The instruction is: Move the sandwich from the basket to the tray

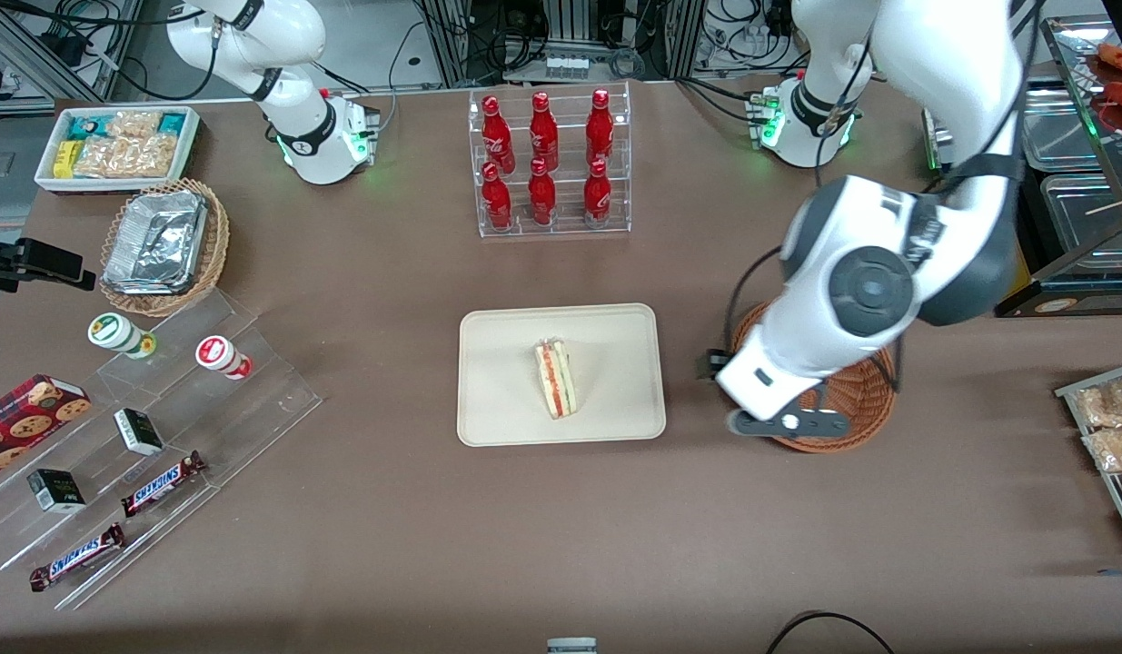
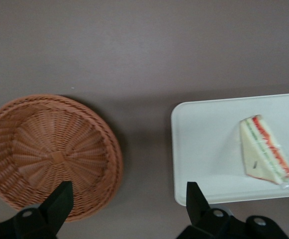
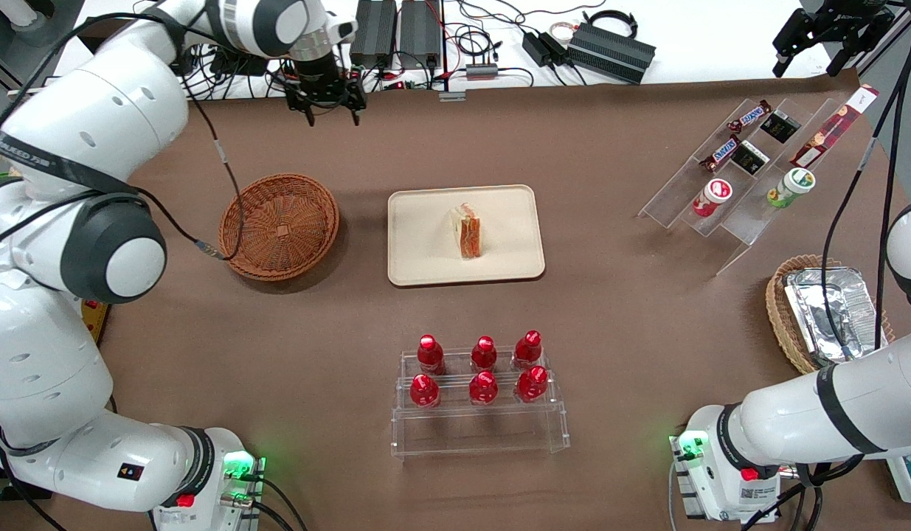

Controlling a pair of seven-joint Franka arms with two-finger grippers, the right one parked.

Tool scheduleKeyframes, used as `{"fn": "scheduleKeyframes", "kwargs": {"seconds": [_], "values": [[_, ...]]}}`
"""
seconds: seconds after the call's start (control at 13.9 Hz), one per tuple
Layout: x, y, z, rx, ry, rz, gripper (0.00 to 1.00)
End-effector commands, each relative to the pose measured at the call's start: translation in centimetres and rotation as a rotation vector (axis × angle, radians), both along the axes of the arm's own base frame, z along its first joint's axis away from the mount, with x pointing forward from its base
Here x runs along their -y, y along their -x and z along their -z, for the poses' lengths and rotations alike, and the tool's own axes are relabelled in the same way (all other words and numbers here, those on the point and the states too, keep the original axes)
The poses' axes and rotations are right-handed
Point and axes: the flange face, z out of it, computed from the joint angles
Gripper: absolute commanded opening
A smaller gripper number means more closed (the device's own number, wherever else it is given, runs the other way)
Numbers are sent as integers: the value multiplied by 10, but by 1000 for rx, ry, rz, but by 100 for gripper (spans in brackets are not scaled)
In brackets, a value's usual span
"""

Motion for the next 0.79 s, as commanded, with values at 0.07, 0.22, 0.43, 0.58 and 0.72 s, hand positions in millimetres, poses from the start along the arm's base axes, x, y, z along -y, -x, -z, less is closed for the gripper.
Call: {"fn": "scheduleKeyframes", "kwargs": {"seconds": [0.07, 0.22, 0.43, 0.58, 0.72], "values": [[-51, 17, -17, -30, -11, 86, 100], [-86, 26, -27, -26, -14, 84, 100], [-120, 42, -46, -18, -17, 102, 100], [-139, 56, -58, -15, -25, 74, 100], [-155, 70, -74, 0, -21, 85, 100]]}}
